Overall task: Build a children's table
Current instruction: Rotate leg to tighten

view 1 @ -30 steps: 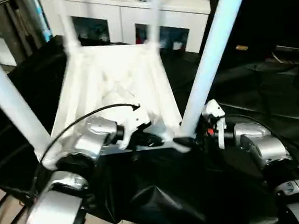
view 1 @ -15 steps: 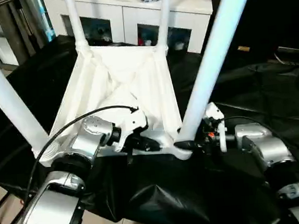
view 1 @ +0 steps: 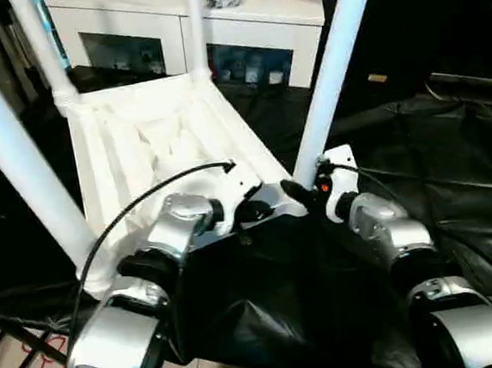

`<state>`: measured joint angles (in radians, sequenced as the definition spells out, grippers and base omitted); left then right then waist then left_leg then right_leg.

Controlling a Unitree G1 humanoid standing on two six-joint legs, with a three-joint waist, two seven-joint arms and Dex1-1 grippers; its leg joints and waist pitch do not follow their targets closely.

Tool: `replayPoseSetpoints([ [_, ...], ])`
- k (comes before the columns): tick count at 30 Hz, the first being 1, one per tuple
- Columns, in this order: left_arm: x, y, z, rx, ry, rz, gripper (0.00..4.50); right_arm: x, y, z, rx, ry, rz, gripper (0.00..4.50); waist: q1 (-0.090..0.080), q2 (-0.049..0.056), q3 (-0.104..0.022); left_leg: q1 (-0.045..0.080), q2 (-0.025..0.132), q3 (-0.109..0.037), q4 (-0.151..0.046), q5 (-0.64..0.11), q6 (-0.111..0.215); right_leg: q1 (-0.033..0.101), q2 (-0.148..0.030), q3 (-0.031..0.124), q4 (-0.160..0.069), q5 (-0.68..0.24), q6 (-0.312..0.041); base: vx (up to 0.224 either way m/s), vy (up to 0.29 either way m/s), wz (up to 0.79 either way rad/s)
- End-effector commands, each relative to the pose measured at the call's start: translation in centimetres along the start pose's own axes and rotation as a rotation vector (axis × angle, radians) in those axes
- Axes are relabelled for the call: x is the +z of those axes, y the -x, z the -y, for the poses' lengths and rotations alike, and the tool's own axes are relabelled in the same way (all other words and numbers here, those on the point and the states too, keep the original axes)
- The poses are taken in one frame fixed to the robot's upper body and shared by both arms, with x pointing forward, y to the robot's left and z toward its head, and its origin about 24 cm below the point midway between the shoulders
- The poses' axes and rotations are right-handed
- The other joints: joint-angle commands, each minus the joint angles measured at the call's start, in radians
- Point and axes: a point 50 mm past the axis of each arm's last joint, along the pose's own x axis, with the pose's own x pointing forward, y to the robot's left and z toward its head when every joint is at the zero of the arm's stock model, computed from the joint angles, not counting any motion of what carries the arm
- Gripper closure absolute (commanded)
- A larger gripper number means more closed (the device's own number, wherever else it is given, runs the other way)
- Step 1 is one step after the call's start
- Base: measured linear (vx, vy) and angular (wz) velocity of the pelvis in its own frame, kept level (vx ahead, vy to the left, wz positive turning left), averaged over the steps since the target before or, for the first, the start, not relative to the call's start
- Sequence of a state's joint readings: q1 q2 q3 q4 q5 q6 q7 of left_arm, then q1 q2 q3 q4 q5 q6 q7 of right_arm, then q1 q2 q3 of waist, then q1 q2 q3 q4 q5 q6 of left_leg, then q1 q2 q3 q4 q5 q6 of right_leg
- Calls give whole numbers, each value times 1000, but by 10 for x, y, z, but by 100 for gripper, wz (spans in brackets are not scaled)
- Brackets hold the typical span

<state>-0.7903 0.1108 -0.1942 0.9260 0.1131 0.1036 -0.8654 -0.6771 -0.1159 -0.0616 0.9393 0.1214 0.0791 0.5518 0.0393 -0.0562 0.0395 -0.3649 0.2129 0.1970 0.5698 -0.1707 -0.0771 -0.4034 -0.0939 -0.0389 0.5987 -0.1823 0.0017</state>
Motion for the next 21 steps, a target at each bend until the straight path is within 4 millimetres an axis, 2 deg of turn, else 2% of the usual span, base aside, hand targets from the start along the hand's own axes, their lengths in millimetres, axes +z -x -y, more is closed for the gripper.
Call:
replayPoseSetpoints([
  [1,11,-12,13,-60,-8,49,450,-15,-12,-30,163,-4,-82,89,1,4,-52,10,16,-7,-68,-295,16,33,-38,25,-80,-263,-199,0,0,0],
  [4,9,-4,11,-125,-34,54,450,-14,-5,-27,255,114,-103,66,2,5,-54,10,17,-7,-67,-286,23,35,-38,23,-78,-239,-206,0,0,0],
  [7,5,5,9,-199,-57,47,450,-10,4,-26,378,119,-77,66,2,3,-55,5,16,-7,-64,-256,47,42,-39,25,-72,-190,-215,0,0,0],
  [9,3,9,9,-224,-68,38,450,-9,8,-25,428,122,-76,66,1,5,-56,6,18,-5,-62,-229,57,43,-38,25,-65,-133,-239,0,0,0],
  [11,0,14,7,-259,-85,23,450,-8,16,-22,509,137,-84,66,8,7,-60,9,22,-3,-58,-185,77,47,-36,22,-54,-42,-271,0,0,0],
  [14,-4,22,6,-322,-94,3,450,-8,27,-19,605,144,-110,66,21,8,-61,12,23,4,-52,-141,99,50,-32,19,-44,38,-300,0,0,0],
  [16,-4,23,6,-345,-99,2,450,-8,29,-18,624,146,-117,66,27,10,-59,13,25,5,-53,-152,99,48,-35,21,-44,32,-307,0,0,0],
  [18,-6,26,8,-389,-101,-6,450,-9,33,-17,666,153,-141,66,30,8,-57,13,25,5,-56,-179,88,49,-35,20,-50,-20,-300,0,0,0],
  [19,-6,28,8,-409,-102,-11,450,-10,36,-17,691,156,-155,66,31,12,-56,14,26,4,-57,-198,77,47,-37,21,-53,-52,-295,0,0,0],
  [21,-7,29,8,-422,-104,-16,450,-12,38,-18,716,150,-180,97,33,12,-55,15,27,4,-59,-211,62,46,-37,21,-54,-76,-288,0,0,0],
])
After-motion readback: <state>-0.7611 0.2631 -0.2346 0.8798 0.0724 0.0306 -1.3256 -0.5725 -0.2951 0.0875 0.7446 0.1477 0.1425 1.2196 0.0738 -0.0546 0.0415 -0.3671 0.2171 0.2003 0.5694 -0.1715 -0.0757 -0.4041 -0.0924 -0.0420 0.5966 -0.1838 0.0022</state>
